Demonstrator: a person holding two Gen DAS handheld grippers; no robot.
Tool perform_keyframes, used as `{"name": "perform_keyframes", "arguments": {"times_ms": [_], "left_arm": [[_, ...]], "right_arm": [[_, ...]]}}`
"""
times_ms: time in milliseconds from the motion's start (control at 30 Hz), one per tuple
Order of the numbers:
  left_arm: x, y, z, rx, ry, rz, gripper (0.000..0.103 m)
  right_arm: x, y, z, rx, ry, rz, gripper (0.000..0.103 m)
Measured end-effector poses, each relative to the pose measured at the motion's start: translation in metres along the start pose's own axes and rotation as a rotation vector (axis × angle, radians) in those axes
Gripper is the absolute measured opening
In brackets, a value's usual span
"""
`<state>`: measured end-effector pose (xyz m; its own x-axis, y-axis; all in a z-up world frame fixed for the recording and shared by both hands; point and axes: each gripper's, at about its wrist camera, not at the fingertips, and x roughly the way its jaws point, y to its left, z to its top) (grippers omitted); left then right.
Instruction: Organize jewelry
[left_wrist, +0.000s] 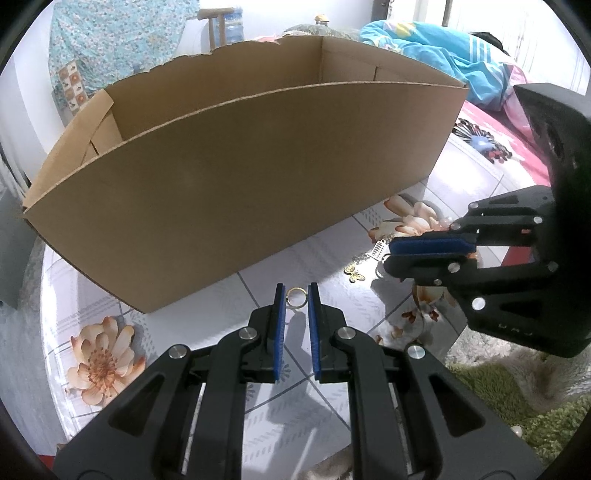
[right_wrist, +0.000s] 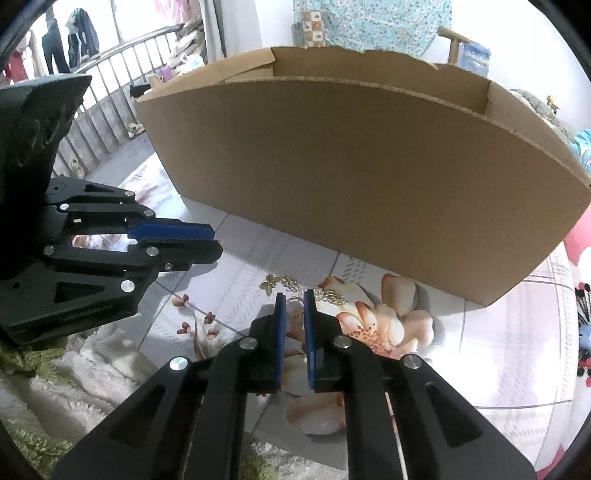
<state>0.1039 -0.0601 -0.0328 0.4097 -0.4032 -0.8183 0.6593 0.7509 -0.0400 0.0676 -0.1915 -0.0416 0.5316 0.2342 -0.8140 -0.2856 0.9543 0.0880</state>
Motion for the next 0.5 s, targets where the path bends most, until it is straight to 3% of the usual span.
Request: {"name": "perform_keyframes", "arguments": {"times_ms": [300, 500], "left_arm": [[-0.034, -0.008, 0.009, 0.009, -0.06, 0.002, 0.011], [-0.084, -0.009, 0.034, 0.013, -0.181, -0.033, 0.011]], "right_arm": [[-0.049, 0.0, 0.005, -0.018, -0.131, 0.036, 0.01], [-0.091, 0.002, 0.024, -0.065, -0.285, 0.043, 0.01]]}}
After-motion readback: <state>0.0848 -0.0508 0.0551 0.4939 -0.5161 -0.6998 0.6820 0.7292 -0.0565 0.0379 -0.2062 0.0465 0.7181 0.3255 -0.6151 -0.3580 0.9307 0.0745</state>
